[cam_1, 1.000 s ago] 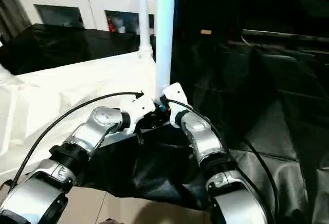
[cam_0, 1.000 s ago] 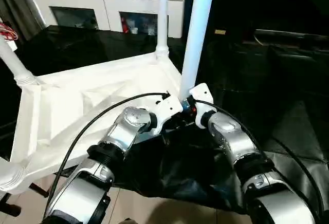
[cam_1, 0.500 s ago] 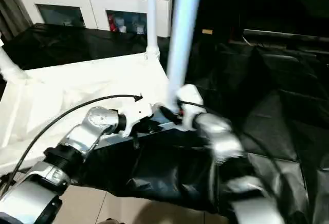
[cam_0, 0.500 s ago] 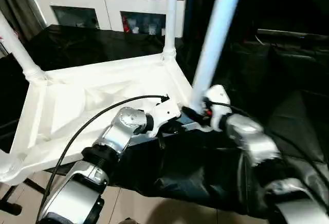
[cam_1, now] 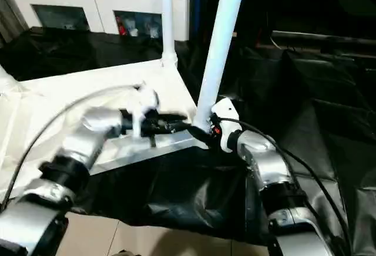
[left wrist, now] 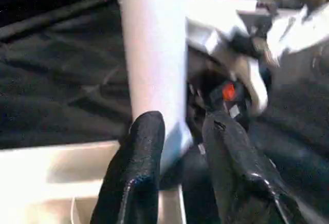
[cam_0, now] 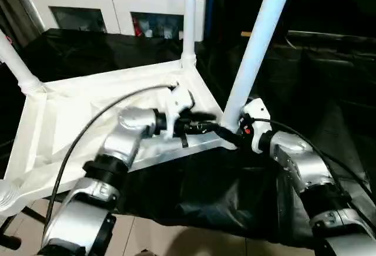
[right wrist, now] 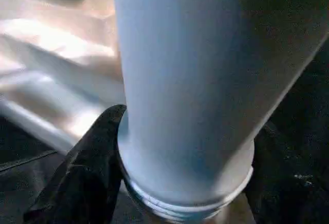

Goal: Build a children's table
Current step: Insert table leg to table base

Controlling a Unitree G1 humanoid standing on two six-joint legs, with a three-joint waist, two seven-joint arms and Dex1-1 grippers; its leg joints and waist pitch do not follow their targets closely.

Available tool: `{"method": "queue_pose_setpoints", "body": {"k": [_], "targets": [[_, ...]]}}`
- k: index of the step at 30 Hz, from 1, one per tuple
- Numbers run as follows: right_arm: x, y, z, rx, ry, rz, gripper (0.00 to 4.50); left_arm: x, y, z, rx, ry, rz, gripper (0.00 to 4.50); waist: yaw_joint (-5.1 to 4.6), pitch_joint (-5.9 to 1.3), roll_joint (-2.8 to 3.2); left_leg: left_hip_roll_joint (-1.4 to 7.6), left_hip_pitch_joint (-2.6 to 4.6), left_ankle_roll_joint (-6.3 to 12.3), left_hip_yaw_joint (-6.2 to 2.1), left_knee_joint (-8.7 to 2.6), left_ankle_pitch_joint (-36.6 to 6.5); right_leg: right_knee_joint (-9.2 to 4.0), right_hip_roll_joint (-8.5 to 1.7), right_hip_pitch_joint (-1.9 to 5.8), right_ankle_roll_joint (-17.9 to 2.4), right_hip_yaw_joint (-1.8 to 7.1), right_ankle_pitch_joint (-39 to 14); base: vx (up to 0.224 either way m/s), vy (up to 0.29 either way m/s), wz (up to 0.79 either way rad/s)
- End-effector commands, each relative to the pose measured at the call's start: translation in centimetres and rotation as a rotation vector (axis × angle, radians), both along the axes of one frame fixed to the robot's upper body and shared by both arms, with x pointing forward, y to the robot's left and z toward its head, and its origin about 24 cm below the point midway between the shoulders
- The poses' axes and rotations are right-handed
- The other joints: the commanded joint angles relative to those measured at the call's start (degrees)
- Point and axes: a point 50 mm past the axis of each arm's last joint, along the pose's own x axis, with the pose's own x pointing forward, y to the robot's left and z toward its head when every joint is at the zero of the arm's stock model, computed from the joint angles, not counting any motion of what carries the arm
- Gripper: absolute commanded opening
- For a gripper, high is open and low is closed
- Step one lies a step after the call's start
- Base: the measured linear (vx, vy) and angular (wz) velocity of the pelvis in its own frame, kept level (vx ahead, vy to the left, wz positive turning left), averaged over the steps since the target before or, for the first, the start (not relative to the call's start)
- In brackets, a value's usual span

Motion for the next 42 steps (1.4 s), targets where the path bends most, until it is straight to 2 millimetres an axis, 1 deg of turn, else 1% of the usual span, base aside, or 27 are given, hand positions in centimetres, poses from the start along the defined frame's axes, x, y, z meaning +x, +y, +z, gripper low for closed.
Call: {"method": "queue_pose_setpoints", "body": {"k": [1, 2, 3, 4, 5, 6, 9, 10, 12, 14, 15, 17, 18, 19, 20, 21, 24, 26, 27, 28, 30, 32, 34, 36, 42], "targets": [[-0.2, 0.5, 0.6, 0.009, -0.009, 0.055, 2.72, 0.3, -0.2, 1.1, -0.038, -0.019, -0.005, 1.89, 0.35, -4.14, -0.57, 1.98, 0.50, 3.51, -0.21, -3.63, -10.8, -3.68, -3.52, 3.28, -15.8, 1.93, -6.5, 0.000, 0.000, 0.00], [-0.4, 0.6, 0.6, 0.014, -0.008, 0.079, 2.72, 0.4, -0.4, 1.2, -0.054, -0.020, 0.000, 1.95, 0.33, -4.13, -0.49, 1.95, 0.47, 3.59, -0.20, -3.61, -10.9, -3.68, -3.50, 3.27, -15.8, 1.94, -6.6, 0.000, 0.000, 0.00], [-0.8, 0.8, 0.7, 0.022, -0.010, 0.114, 2.72, 0.5, -0.6, 1.3, -0.081, -0.011, -0.003, 1.95, 0.39, -4.06, -0.58, 1.94, 0.50, 3.64, -0.14, -3.61, -11.0, -3.88, -3.51, 3.28, -15.5, 1.97, -7.2, 0.000, 0.000, 0.00], [-0.9, 0.9, 0.8, 0.027, -0.012, 0.131, 2.72, 0.5, -0.8, 1.4, -0.093, -0.007, -0.003, 2.06, 0.55, -4.10, -0.54, 2.01, 0.54, 3.68, -0.19, -3.61, -10.9, -3.84, -3.64, 3.27, -15.5, 2.04, -7.4, 0.000, 0.000, 0.00], [-1.1, 0.9, 0.9, 0.033, -0.013, 0.146, 2.72, 0.5, -0.9, 1.5, -0.107, -0.005, -0.004, 2.21, 0.59, -4.12, -0.61, 2.00, 0.50, 3.76, -0.16, -3.60, -10.7, -3.85, -3.58, 3.32, -15.5, 2.03, -7.2, 0.000, 0.000, 0.00], [-1.2, 1.0, 1.0, 0.039, -0.011, 0.161, 2.72, 0.6, -1.1, 1.6, -0.121, 0.001, -0.005, 2.21, 0.70, -4.13, -0.68, 1.99, 0.49, 3.84, -0.18, -3.54, -10.3, -3.79, -3.55, 3.33, -15.5, 2.02, -6.8, 0.000, 0.000, 0.00], [-1.8, 1.1, 1.5, 0.057, -0.010, 0.230, 2.72, 0.6, -1.5, 2.2, -0.191, 0.036, -0.032, 2.40, 0.98, -4.25, -0.66, 2.00, 0.51, 4.21, -0.18, -3.42, -9.7, -3.66, -3.57, 3.33, -15.7, 1.98, -6.0, 0.000, 0.000, 0.00], [-1.9, 1.1, 1.5, 0.058, -0.010, 0.234, 2.72, 0.6, -1.6, 2.3, -0.196, 0.039, -0.035, 2.51, 0.97, -4.17, -0.72, 1.98, 0.43, 4.27, -0.17, -3.47, -9.7, -3.70, -3.52, 3.34, -15.7, 1.99, -6.0, 0.000, 0.000, 0.00], [-2.6, 1.2, 1.8, 0.069, 0.010, 0.301, 2.72, -0.1, -2.2, 2.9, -0.280, 0.116, -0.154, 2.69, 1.25, -4.19, -0.78, 1.98, 0.48, 4.54, -0.08, -3.36, -9.2, -3.62, -3.56, 3.40, -16.0, 1.98, -6.0, 0.000, 0.000, 0.00], [-2.8, 1.2, 1.8, 0.070, 0.020, 0.329, 2.72, -0.5, -2.5, 3.1, -0.299, 0.148, -0.222, 2.74, 1.26, -4.16, -0.86, 2.02, 0.43, 4.88, -0.13, -3.40, -9.2, -3.54, -3.59, 3.40, -16.2, 1.93, -6.2, 0.000, 0.000, 0.00], [-3.0, 1.1, 1.8, 0.069, 0.026, 0.344, 2.72, -0.8, -2.7, 3.2, -0.307, 0.162, -0.255, 2.74, 1.17, -4.10, -0.81, 2.07, 0.42, 4.99, -0.16, -3.44, -9.7, -3.73, -3.58, 3.28, -16.3, 1.91, -7.0, 0.000, 0.000, 0.00], [-3.3, 1.1, 1.8, 0.069, 0.038, 0.371, 2.72, -1.0, -2.8, 3.3, -0.308, 0.177, -0.294, 3.00, 1.21, -4.02, -0.82, 2.08, 0.49, 4.90, -0.14, -3.48, -9.9, -3.84, -3.55, 3.22, -16.2, 1.94, -7.8, 0.000, 0.000, 0.00], [-3.6, 1.2, 1.8, 0.067, 0.051, 0.406, 2.72, -1.2, -3.0, 3.4, -0.304, 0.187, -0.326, 3.09, 1.26, -3.97, -0.85, 2.07, 0.52, 4.71, -0.18, -3.51, -10.3, -3.88, -3.46, 3.29, -15.8, 1.96, -8.7, 0.000, 0.000, 0.00], [-3.8, 1.2, 1.8, 0.065, 0.058, 0.423, 2.72, -1.3, -3.0, 3.5, -0.303, 0.190, -0.341, 3.09, 1.30, -3.99, -0.61, 2.11, 0.55, 4.62, -0.21, -3.53, -10.4, -3.87, -3.52, 3.25, -15.8, 1.99, -8.9, 0.000, 0.000, 0.00], [-3.8, 1.2, 1.8, 0.065, 0.059, 0.425, 2.72, -1.3, -3.1, 3.5, -0.303, 0.191, -0.344, 3.12, 1.25, -3.96, -0.73, 2.08, 0.57, 4.51, -0.21, -3.54, -10.7, -4.02, -3.47, 3.24, -15.5, 1.99, -9.4, 0.000, 0.000, 0.00], [-4.1, 1.1, 1.8, 0.063, 0.072, 0.454, 2.72, -1.4, -3.2, 4.0, -0.314, 0.206, -0.378, 3.16, 1.30, -3.99, -0.68, 2.04, 0.62, 4.41, -0.19, -3.52, -10.6, -3.99, -3.45, 3.26, -15.5, 2.00, -9.4, 0.000, 0.000, 0.00], [-4.2, 1.0, 1.9, 0.063, 0.081, 0.467, 2.72, -1.5, -3.2, 4.5, -0.338, 0.227, -0.412, 3.21, 1.35, -4.07, -0.81, 1.91, 0.46, 4.41, -0.19, -3.41, -9.8, -3.88, -3.45, 3.37, -15.7, 1.94, -8.5, 0.000, 0.000, 0.00], [-4.4, 0.9, 2.0, 0.066, 0.089, 0.478, 2.72, -1.6, -3.1, 4.9, -0.359, 0.250, -0.441, 2.89, 1.37, -4.09, -0.82, 1.88, 0.45, 4.58, -0.17, -3.36, -9.5, -3.82, -3.40, 3.40, -15.7, 1.93, -8.2, 0.000, 0.000, 0.00], [-4.4, 0.9, 2.0, 0.067, 0.090, 0.479, 2.72, -1.7, -3.1, 4.9, -0.360, 0.252, -0.444, 2.81, 1.38, -4.15, -0.88, 1.94, 0.42, 4.75, -0.23, -3.33, -9.0, -3.67, -3.44, 3.51, -15.8, 1.91, -7.5, 0.000, 0.000, 0.00], [-4.5, 0.9, 2.1, 0.068, 0.096, 0.486, 2.72, -1.9, -3.1, 4.9, -0.354, 0.263, -0.461, 2.82, 1.27, -4.14, -0.94, 1.92, 0.36, 5.02, -0.22, -3.29, -8.7, -3.67, -3.42, 3.48, -16.0, 1.89, -7.0, 0.000, 0.000, 0.00], [-4.5, 0.8, 2.1, 0.067, 0.099, 0.488, 2.72, -1.9, -3.1, 4.9, -0.351, 0.268, -0.465, 2.71, 1.23, -4.12, -0.88, 1.89, 0.41, 5.20, -0.17, -3.24, -8.6, -3.80, -3.43, 3.44, -16.0, 1.88, -7.4, 0.000, 0.000, 0.00], [-4.5, 0.8, 2.1, 0.067, 0.103, 0.491, 2.72, -2.0, -3.1, 4.8, -0.349, 0.276, -0.466, 2.43, 1.28, -4.11, -0.92, 1.88, 0.50, 5.09, -0.17, -3.25, -8.7, -3.87, -3.37, 3.40, -15.8, 1.88, -8.1, 0.000, 0.000, 0.00], [-4.6, 0.8, 2.2, 0.067, 0.104, 0.492, 2.72, -2.0, -3.1, 4.7, -0.351, 0.281, -0.462, 2.40, 1.28, -4.10, -0.85, 1.94, 0.48, 4.89, -0.25, -3.32, -8.9, -3.88, -3.37, 3.39, -15.5, 1.86, -8.7, 0.000, 0.000, 0.00], [-4.5, 0.8, 2.2, 0.068, 0.107, 0.495, 2.72, -1.9, -3.1, 4.6, -0.354, 0.283, -0.442, 2.12, 1.25, -4.09, -1.00, 1.90, 0.46, 4.68, -0.23, -3.31, -9.0, -3.90, -3.35, 3.39, -15.3, 1.88, -8.8, 0.000, 0.000, 0.00], [-4.5, 0.8, 2.3, 0.069, 0.113, 0.499, 2.72, -1.7, -2.9, 4.7, -0.375, 0.300, -0.405, 1.94, 1.36, -4.21, -0.94, 1.85, 0.42, 4.87, -0.24, -3.20, -8.1, -3.76, -3.39, 3.46, -15.4, 1.85, -7.7, 0.000, 0.000, 0.00]]}}
